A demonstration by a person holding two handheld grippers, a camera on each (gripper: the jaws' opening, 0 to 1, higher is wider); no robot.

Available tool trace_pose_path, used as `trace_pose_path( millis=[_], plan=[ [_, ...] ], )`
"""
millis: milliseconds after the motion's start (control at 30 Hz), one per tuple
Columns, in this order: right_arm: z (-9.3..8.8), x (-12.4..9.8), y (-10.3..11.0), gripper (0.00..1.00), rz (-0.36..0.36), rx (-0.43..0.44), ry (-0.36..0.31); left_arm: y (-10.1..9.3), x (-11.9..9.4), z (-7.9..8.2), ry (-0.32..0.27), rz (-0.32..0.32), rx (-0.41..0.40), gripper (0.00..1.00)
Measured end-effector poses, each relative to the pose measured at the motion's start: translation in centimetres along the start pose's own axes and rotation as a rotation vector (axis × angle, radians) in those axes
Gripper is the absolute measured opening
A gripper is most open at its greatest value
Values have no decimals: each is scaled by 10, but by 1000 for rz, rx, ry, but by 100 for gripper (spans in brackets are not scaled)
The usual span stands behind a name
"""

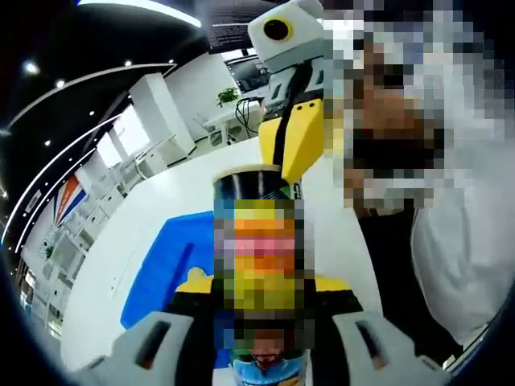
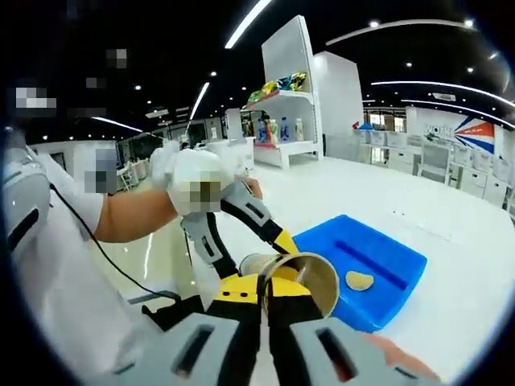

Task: Open the lid of the chip container on the table, take out the chips, place them into the box in front of the container, and close the lid

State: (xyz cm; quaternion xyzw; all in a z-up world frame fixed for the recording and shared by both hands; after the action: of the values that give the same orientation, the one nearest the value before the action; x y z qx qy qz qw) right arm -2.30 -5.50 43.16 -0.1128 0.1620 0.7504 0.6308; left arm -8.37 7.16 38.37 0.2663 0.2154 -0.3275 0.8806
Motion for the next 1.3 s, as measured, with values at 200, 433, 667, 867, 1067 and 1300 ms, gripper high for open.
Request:
trace_pose_path(
  millis=[200,433,667,867,1067,1300],
  plan=[
    [19,1,6,1,12,13,47,9,-4,0,-37,13,-12,43],
    [41,0,9,1,-10,-9,121,14,-9,8,-113,37,-61,43],
    [55,1,11,1,-32,-44,179,14,-10,9,-194,53,-111,44],
    [63,5,12,1,-35,-56,236,13,-11,8,-259,58,-135,43],
    [71,7,18,1,-46,-118,289,10,-9,8,-322,66,-159,44],
    [78,7,22,1,-59,-185,366,5,-4,11,-405,54,-213,44]
  ],
)
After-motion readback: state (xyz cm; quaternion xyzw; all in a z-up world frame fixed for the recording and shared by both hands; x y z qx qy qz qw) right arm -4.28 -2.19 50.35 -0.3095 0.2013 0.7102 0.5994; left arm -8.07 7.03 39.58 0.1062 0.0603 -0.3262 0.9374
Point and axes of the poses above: the point that each gripper's makers call its tool centre point, and the gripper's own axes: x roughly forward along the fingers, y roughly to its left, z roughly out of its top, the point moved 8 cm from there along -x, roughly backward along the fingers, and after that the axes turned 2 degrees about z, right-handed, at the moved point
